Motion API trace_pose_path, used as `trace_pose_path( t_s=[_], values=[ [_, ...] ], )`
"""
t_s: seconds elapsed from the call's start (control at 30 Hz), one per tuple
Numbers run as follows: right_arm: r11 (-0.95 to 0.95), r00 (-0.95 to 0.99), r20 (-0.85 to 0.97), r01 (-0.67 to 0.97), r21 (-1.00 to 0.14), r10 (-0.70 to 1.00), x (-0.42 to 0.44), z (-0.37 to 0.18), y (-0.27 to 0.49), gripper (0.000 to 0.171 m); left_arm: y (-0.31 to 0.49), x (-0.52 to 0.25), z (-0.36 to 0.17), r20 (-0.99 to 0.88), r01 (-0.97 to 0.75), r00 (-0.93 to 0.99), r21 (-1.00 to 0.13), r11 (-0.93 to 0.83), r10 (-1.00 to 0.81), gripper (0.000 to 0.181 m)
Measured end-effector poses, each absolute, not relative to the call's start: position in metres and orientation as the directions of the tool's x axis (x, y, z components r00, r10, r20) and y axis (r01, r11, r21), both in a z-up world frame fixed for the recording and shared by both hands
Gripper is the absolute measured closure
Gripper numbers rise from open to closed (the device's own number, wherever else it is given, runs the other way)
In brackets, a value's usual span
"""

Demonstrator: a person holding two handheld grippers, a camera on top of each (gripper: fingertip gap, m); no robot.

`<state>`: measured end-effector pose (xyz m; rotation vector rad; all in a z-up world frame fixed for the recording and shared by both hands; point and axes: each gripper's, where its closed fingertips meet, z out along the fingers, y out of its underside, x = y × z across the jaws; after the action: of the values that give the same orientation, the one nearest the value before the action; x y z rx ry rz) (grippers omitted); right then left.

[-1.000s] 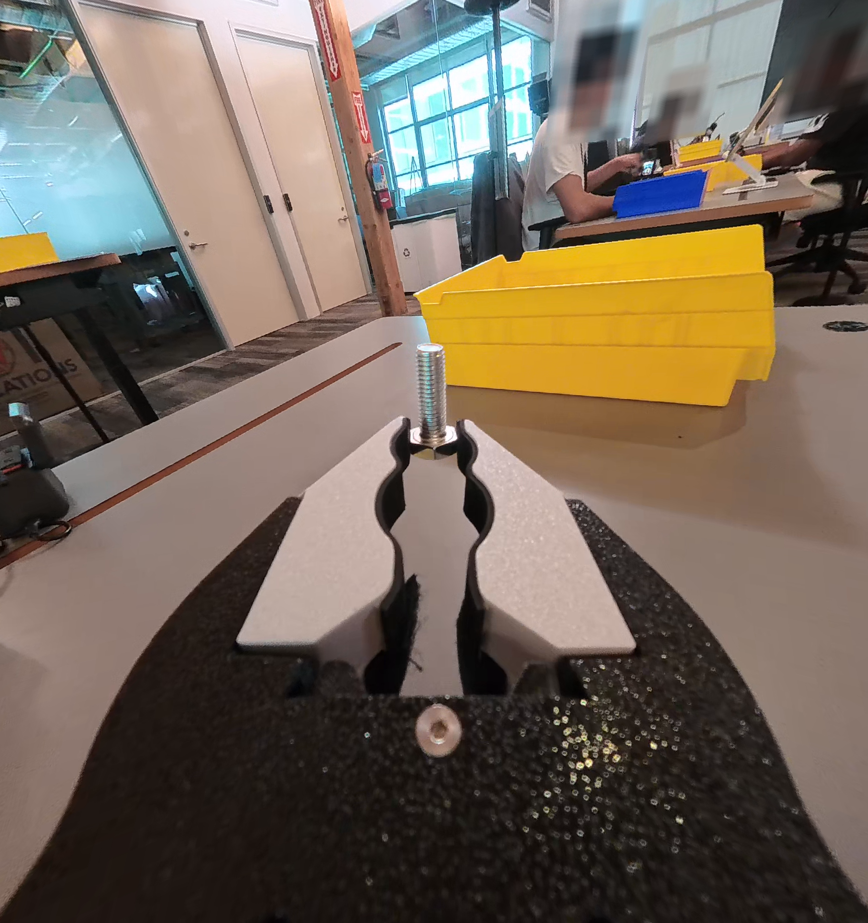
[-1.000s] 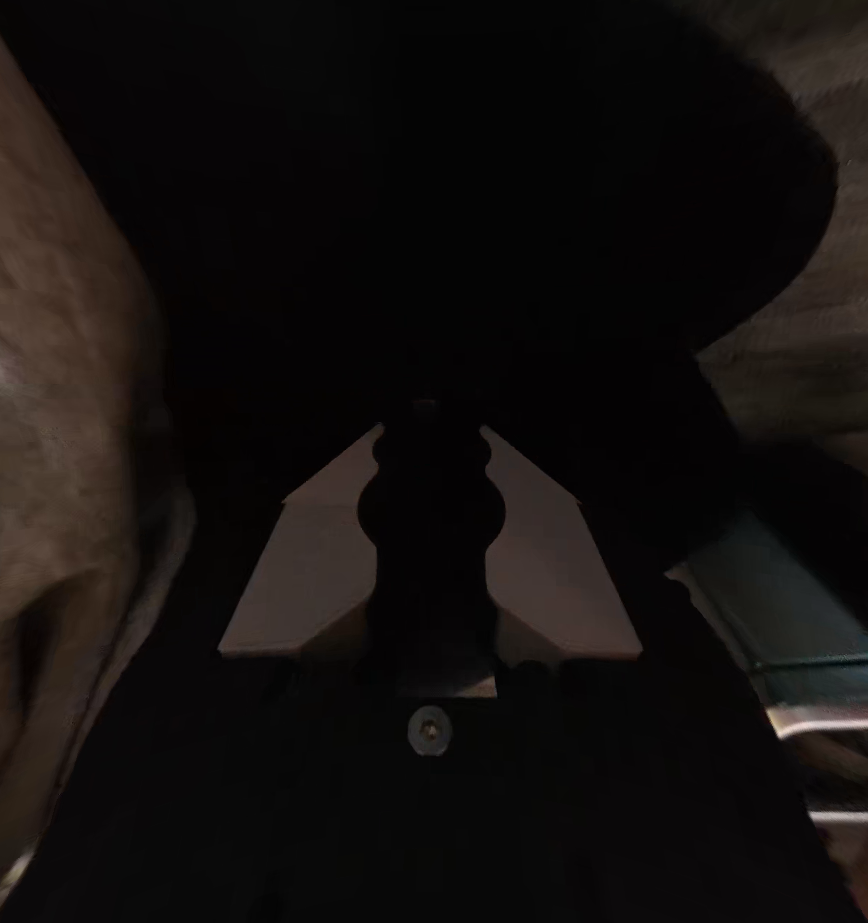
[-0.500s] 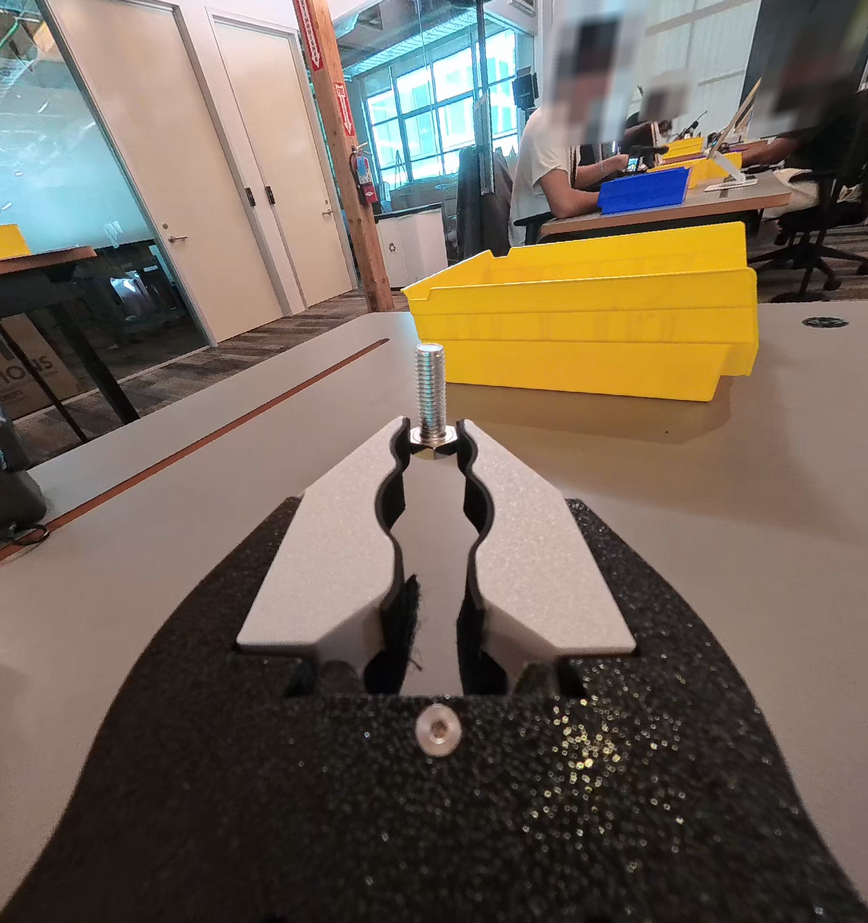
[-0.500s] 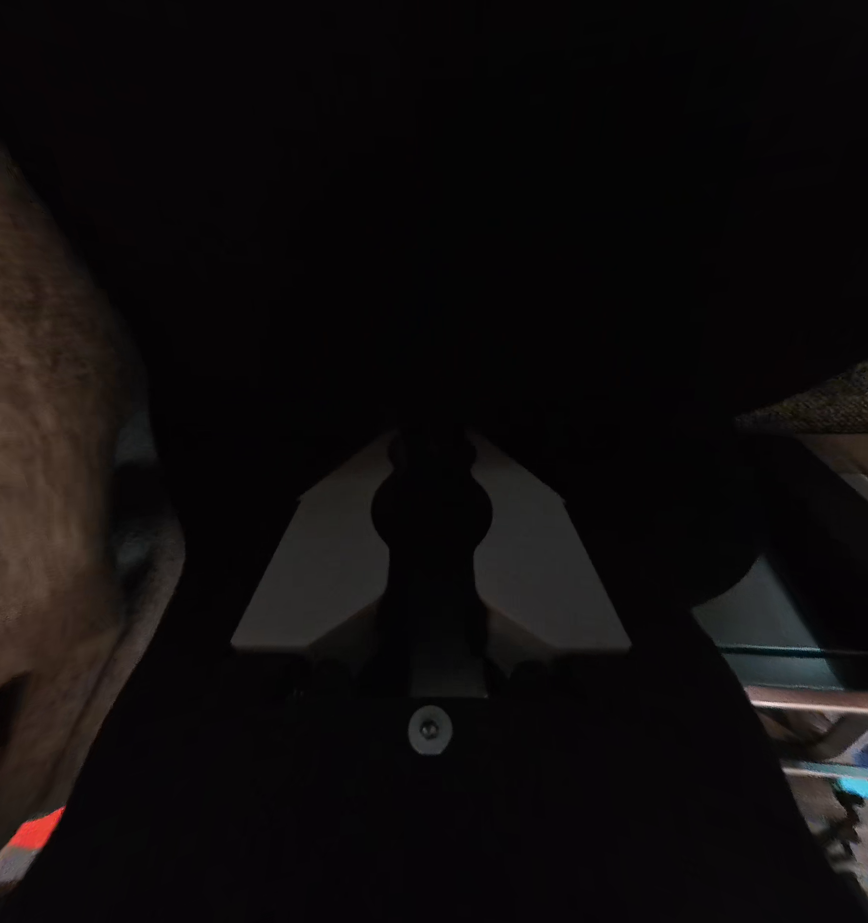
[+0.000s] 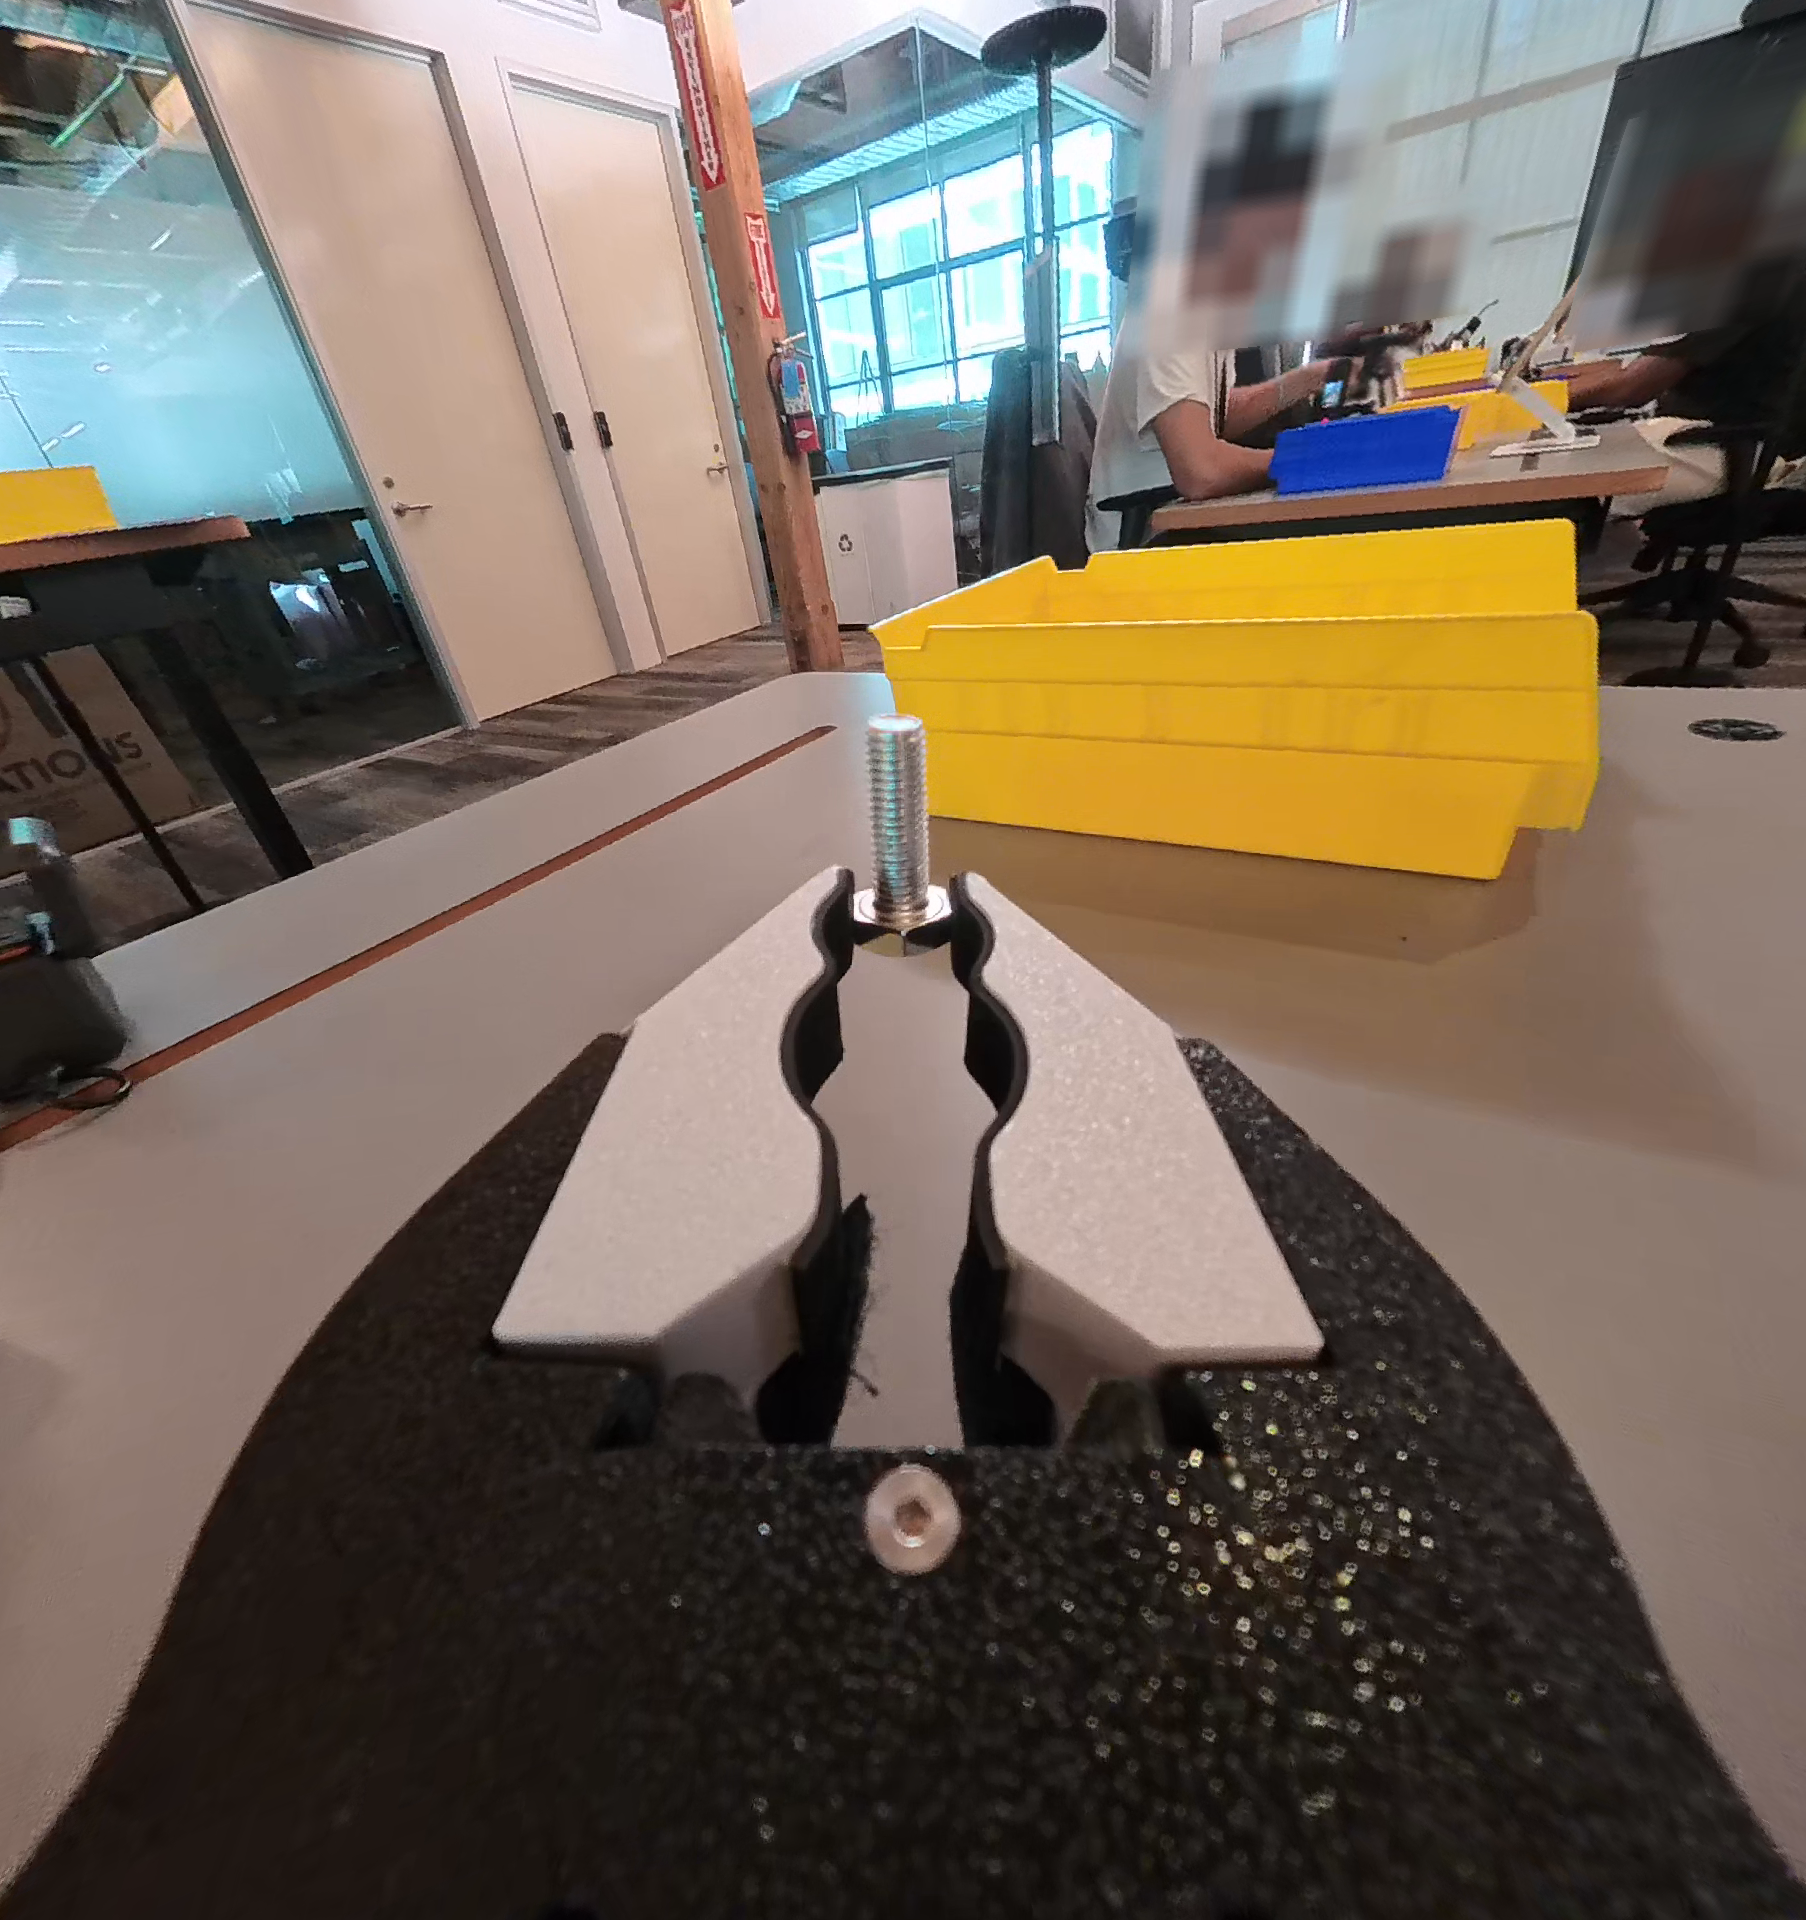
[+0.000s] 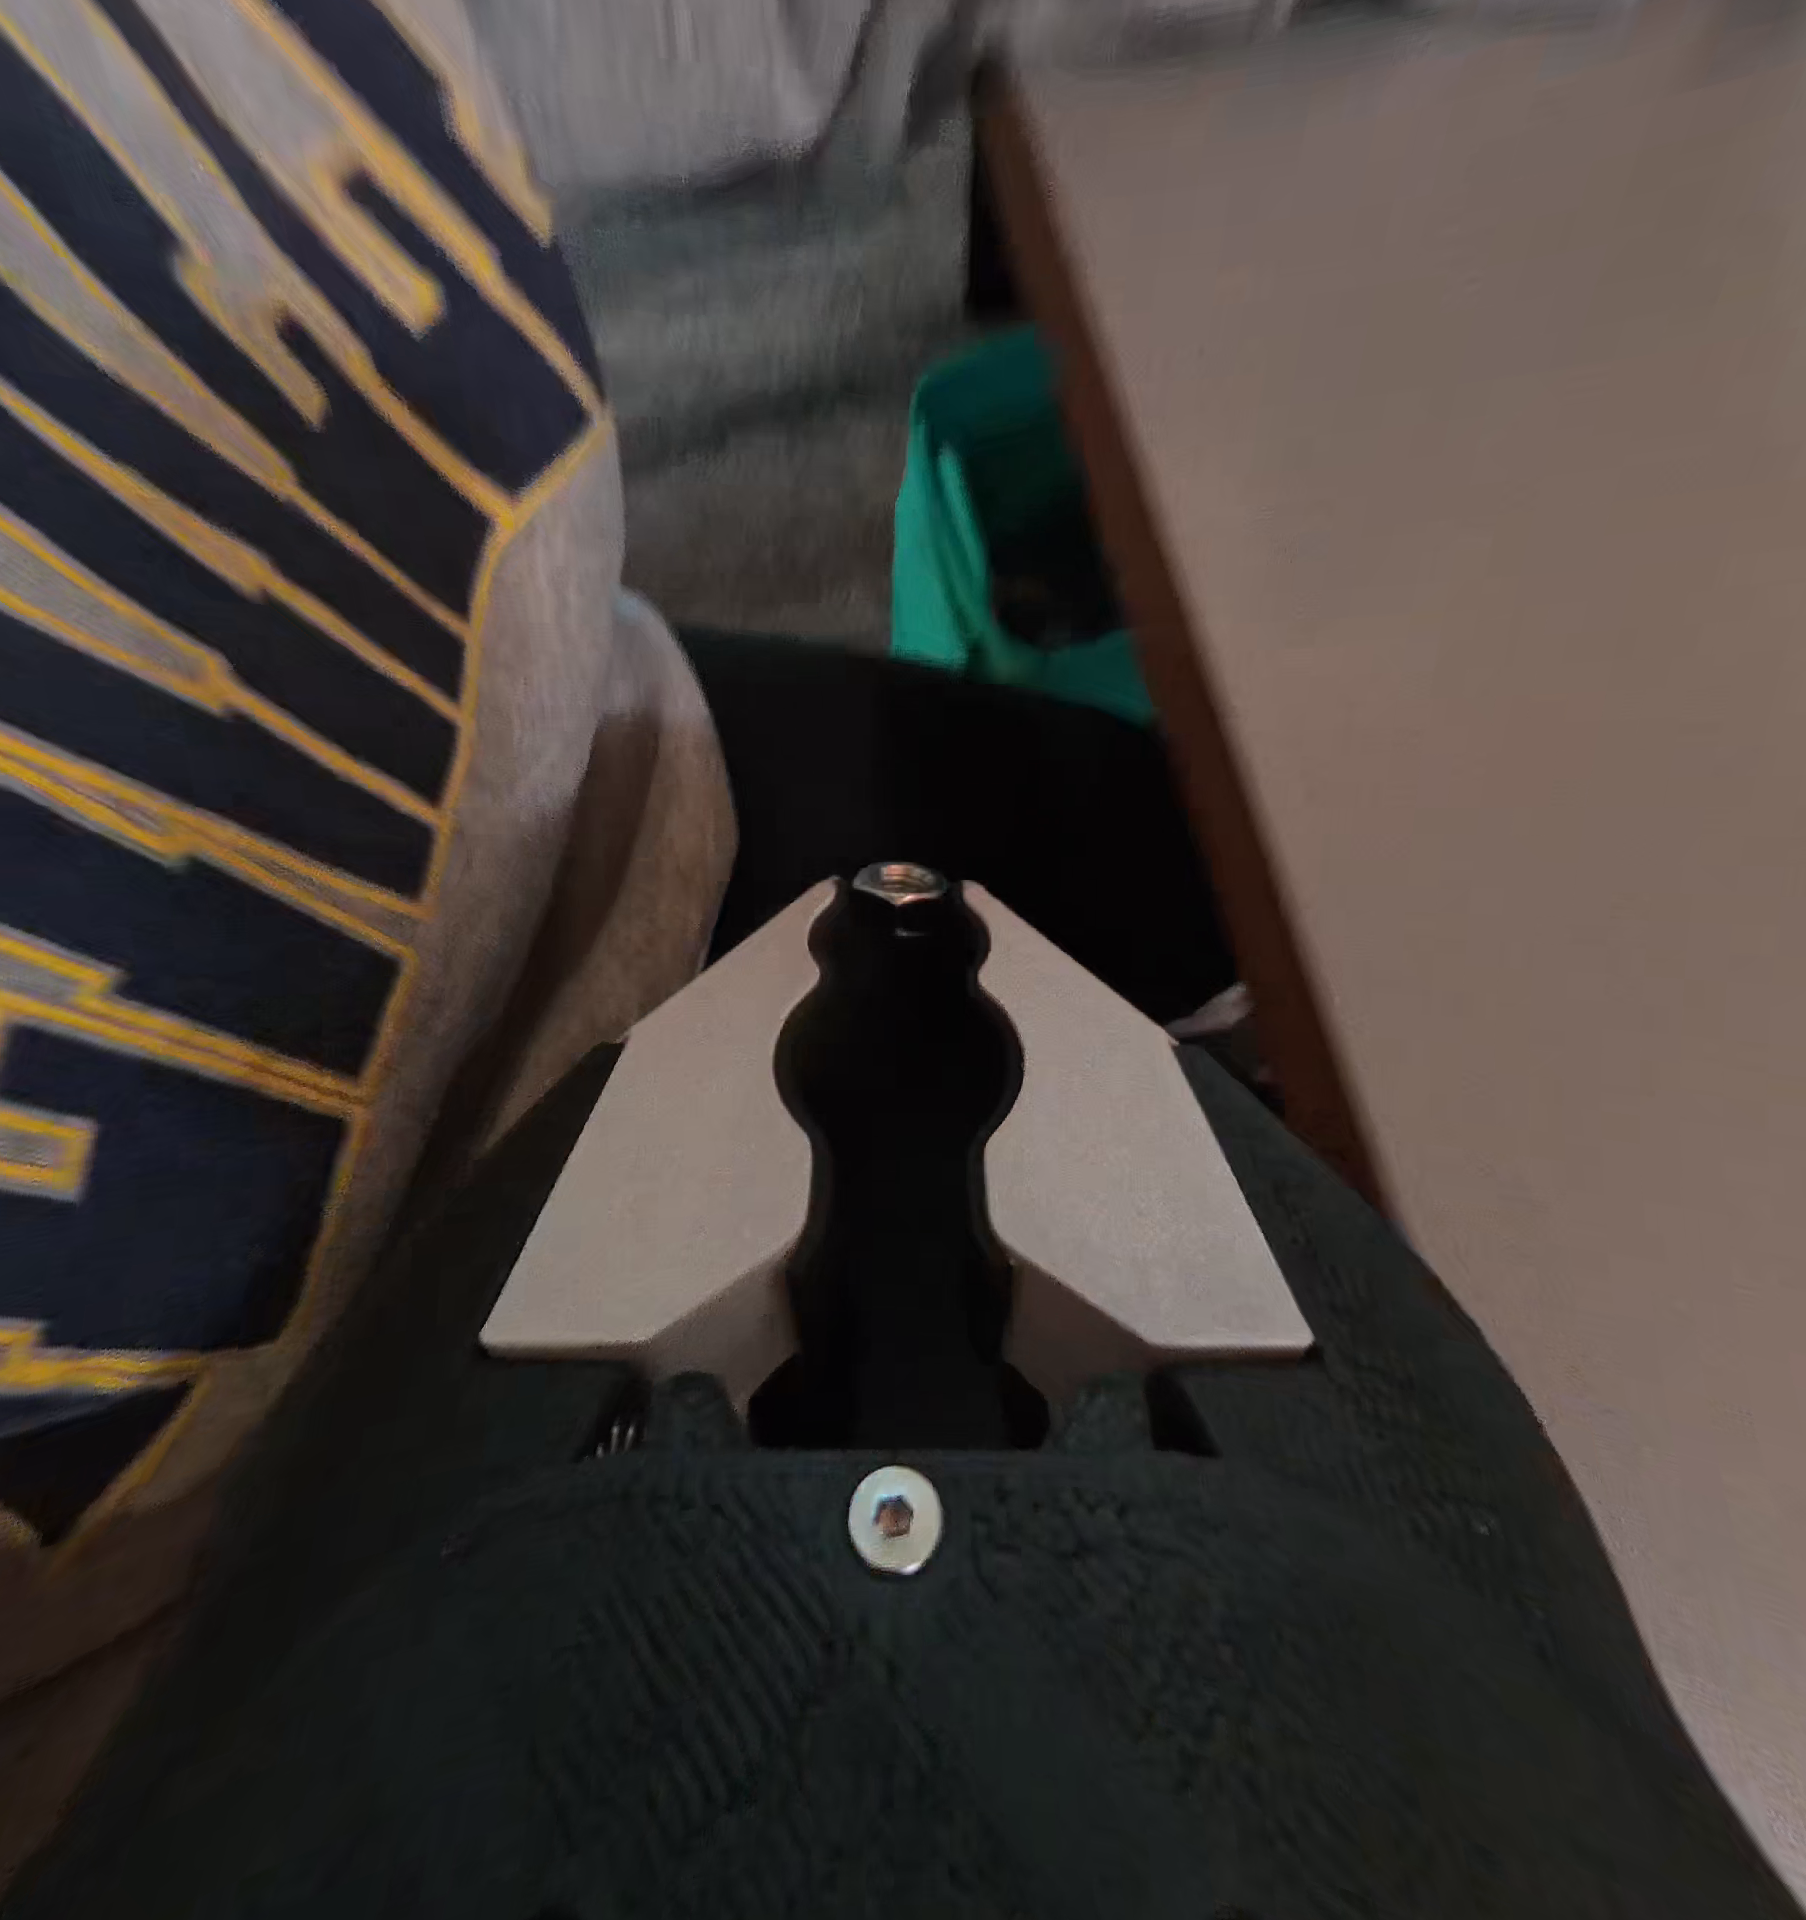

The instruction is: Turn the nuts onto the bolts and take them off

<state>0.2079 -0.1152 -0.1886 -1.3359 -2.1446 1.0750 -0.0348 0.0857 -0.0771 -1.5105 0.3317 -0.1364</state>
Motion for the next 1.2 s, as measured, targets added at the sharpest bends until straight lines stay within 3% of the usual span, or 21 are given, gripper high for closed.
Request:
trace_pose_path(
  t_s=[0.13, 0.27, 0.73, 0.93, 1.2],
  values=[
    [0.244, -0.384, 0.1, 0.346, -0.906, 0.918, 0.176, -0.121, -0.086, 0.154, 0.083, -0.039, -0.075, -0.125, -0.108, 0.956, -0.991, 0.076, -0.267, 0.166],
    [0.258, -0.267, 0.207, 0.173, -0.951, 0.941, 0.143, -0.077, -0.056, 0.155, 0.079, -0.043, -0.074, -0.121, -0.104, 0.963, -0.991, 0.08, -0.241, 0.166],
    [0.28, -0.06, 0.286, -0.095, -0.955, 0.956, 0.043, -0.03, 0.017, 0.155, 0.077, -0.045, -0.073, -0.129, -0.116, 0.97, -0.991, 0.073, -0.205, 0.166],
    [0.275, 0.003, 0.28, -0.189, -0.943, 0.96, 0.006, -0.002, 0.049, 0.155, 0.105, -0.087, -0.063, -0.08, -0.07, 0.991, -0.993, 0.096, -0.104, 0.165],
    [0.27, -0.056, 0.291, -0.237, -0.933, 0.955, -0.066, 0.025, 0.079, 0.155, 0.125, -0.121, -0.07, -0.048, -0.04, 0.992, -0.997, 0.074, -0.119, 0.165]
  ],
)
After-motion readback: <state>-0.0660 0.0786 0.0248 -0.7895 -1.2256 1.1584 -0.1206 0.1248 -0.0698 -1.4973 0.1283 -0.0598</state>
